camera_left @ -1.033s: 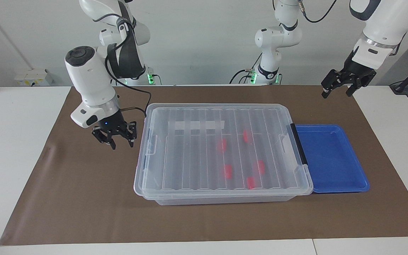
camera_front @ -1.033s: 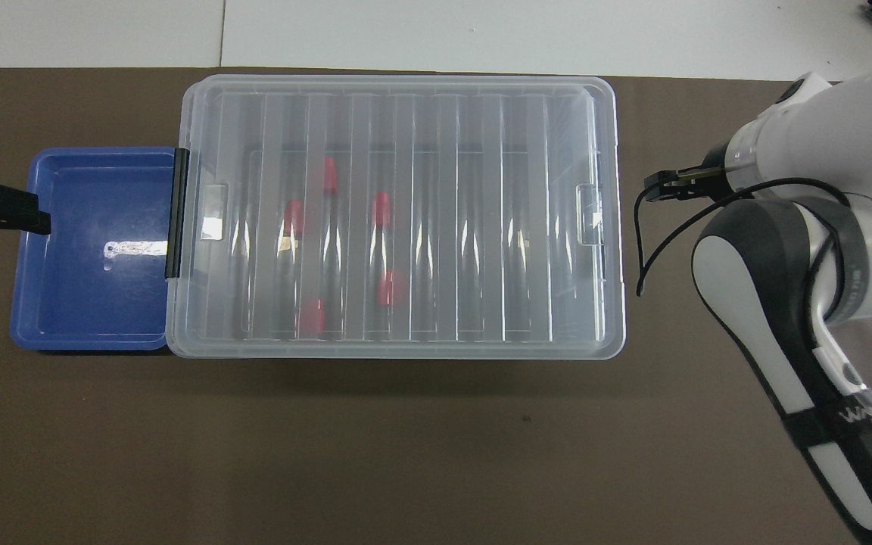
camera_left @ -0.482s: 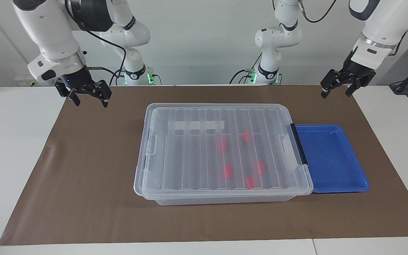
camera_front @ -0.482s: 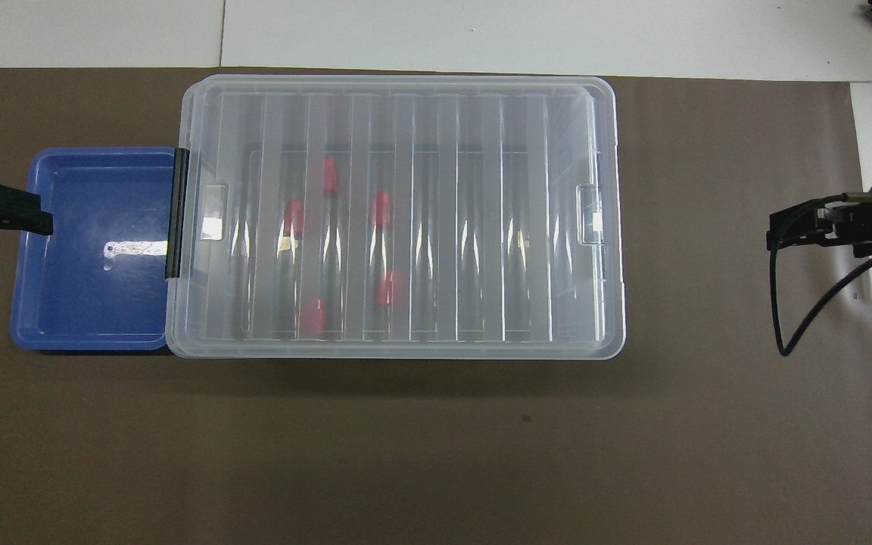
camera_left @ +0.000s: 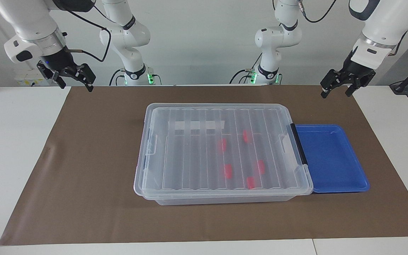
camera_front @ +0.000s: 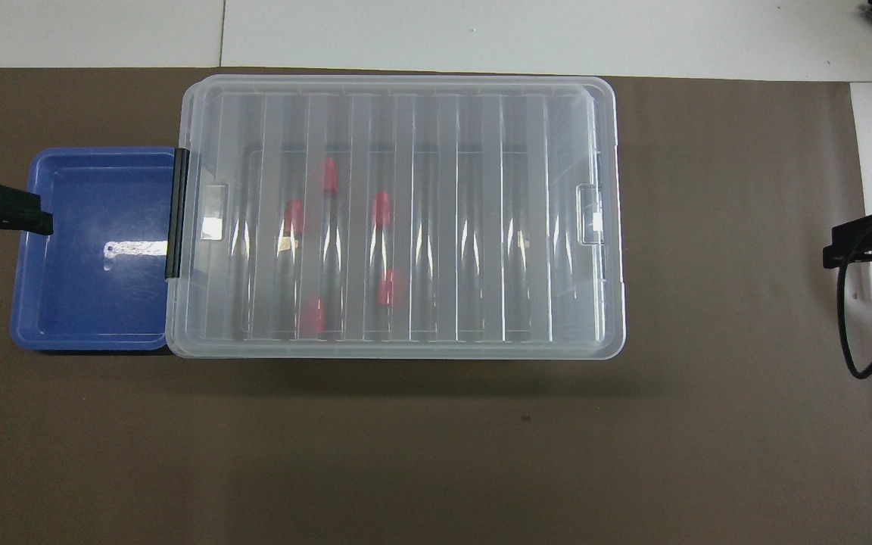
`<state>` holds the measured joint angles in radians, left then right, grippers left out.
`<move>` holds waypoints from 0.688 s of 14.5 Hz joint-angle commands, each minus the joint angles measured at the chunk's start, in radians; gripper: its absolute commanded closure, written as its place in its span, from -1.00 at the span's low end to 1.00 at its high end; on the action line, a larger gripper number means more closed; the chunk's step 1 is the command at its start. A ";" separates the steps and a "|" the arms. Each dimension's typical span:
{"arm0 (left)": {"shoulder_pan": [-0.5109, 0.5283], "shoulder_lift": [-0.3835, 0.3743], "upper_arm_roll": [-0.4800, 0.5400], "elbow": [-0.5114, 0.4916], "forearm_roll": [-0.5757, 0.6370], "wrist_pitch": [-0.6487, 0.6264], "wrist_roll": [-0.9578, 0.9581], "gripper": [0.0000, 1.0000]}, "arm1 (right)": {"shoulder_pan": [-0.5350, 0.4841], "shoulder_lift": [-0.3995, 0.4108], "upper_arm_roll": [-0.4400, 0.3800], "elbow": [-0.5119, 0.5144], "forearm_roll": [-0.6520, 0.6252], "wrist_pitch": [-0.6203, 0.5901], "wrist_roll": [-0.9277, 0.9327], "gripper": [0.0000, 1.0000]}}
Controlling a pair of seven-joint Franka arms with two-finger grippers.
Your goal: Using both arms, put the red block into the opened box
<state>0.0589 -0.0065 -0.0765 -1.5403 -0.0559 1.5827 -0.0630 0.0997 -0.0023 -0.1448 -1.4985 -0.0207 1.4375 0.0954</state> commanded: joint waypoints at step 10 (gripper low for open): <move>0.013 -0.023 0.001 -0.026 -0.010 0.019 0.018 -1.00 | -0.006 0.012 0.013 -0.026 -0.004 0.078 -0.080 -1.00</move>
<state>0.0598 -0.0065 -0.0732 -1.5403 -0.0559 1.5828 -0.0630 0.0997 0.0146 -0.1403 -1.5094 -0.0210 1.5030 0.0405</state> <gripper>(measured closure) 0.000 0.000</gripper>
